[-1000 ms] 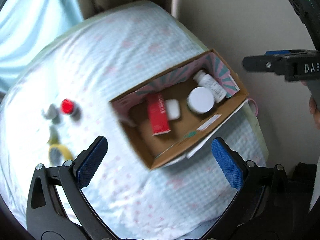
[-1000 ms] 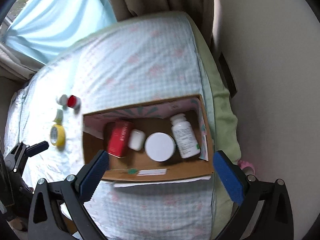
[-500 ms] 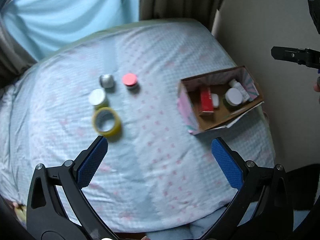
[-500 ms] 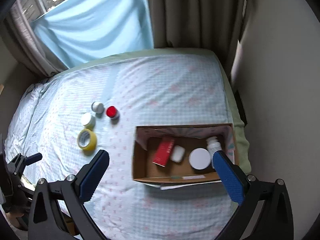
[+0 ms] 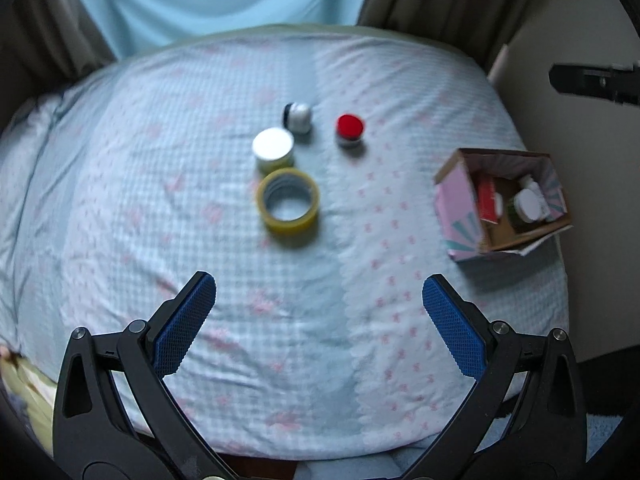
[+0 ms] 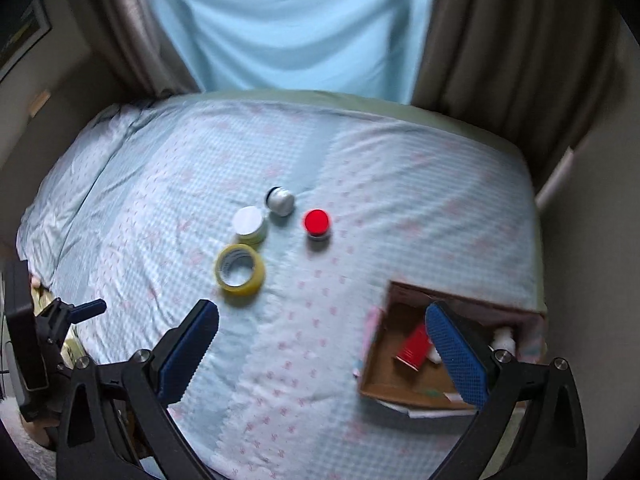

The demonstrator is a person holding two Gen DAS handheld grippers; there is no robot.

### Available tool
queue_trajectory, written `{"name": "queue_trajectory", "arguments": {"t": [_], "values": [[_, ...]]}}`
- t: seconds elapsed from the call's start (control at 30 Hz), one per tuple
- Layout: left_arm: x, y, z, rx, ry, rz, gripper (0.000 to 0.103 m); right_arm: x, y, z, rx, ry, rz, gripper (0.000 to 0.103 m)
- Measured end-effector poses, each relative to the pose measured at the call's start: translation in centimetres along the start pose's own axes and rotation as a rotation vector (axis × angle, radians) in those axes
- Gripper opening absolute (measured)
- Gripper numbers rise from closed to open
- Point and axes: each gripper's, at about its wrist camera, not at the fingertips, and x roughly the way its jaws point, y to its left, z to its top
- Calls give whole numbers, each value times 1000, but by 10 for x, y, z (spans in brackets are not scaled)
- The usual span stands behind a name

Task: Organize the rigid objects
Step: 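Grasp the yellow tape roll with the left tool while the right tool grasps the white-lidded jar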

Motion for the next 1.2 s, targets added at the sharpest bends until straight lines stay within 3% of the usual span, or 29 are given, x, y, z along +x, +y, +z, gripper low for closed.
{"name": "queue_trajectory", "arguments": {"t": [0.27,0.57,0.87,1.2], "values": [[96,33,-6,-56,34,26,103,106,31,51,-128,81,107,103],[209,30,7,-24,42,66,103,262,70,89,-339,266,176,103],[261,24,22,-90,-46,128,103,353,110,101,-452,381,248,103],[286,19,35,-153,-130,185,103,404,133,100,-560,407,240,99]]}}
